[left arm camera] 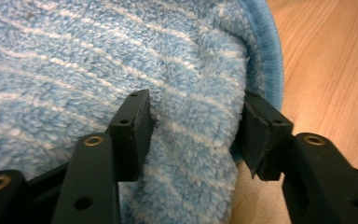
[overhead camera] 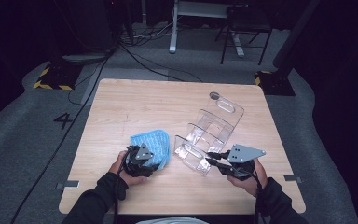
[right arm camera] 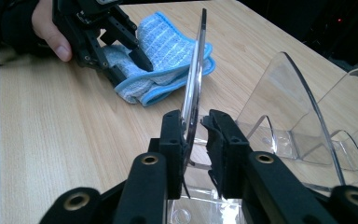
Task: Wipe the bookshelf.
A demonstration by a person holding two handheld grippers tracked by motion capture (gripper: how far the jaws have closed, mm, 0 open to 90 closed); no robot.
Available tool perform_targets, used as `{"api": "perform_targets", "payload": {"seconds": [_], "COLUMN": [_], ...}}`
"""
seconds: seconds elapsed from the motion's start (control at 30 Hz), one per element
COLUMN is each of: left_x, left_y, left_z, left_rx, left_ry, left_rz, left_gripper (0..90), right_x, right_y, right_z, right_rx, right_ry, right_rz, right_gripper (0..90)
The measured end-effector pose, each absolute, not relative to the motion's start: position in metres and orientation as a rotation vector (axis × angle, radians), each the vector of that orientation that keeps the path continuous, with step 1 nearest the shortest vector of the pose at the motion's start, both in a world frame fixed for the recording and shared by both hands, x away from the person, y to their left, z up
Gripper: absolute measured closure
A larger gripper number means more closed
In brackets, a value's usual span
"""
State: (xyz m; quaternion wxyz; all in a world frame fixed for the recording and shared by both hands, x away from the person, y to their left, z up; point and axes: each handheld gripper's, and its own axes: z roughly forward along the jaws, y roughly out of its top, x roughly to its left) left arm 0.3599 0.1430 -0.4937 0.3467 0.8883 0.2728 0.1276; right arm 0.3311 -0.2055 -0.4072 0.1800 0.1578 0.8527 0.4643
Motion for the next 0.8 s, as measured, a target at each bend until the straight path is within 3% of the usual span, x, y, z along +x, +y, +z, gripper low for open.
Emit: {"api": "perform_targets", "payload": {"seconds": [0.13,0.23,0.37,0.53,0.8], "left_x": [0.362,0.365,0.365,0.359,0.333], "left_y": [0.142,0.143,0.143,0.15,0.143], "left_z": [-0.493,-0.491,-0.489,-0.475,-0.44], "left_rx": [2.316,2.32,2.311,2.212,2.066], "left_ry": [0.718,0.722,0.722,0.718,0.564], "left_rz": [0.35,0.361,0.368,0.361,0.398], "left_gripper": [56.6,69.0,74.0,76.1,76.3], "right_x": [0.331,0.333,0.335,0.336,0.337], "right_y": [-0.2,-0.195,-0.188,-0.185,-0.183], "right_z": [-0.408,-0.408,-0.409,-0.41,-0.41], "right_rx": [0.426,0.43,0.444,0.45,0.464], "right_ry": [2.41,2.409,2.393,2.376,2.366], "right_rz": [1.3,1.302,1.296,1.29,1.29], "right_gripper": [83.3,83.1,83.1,83.5,84.0]}}
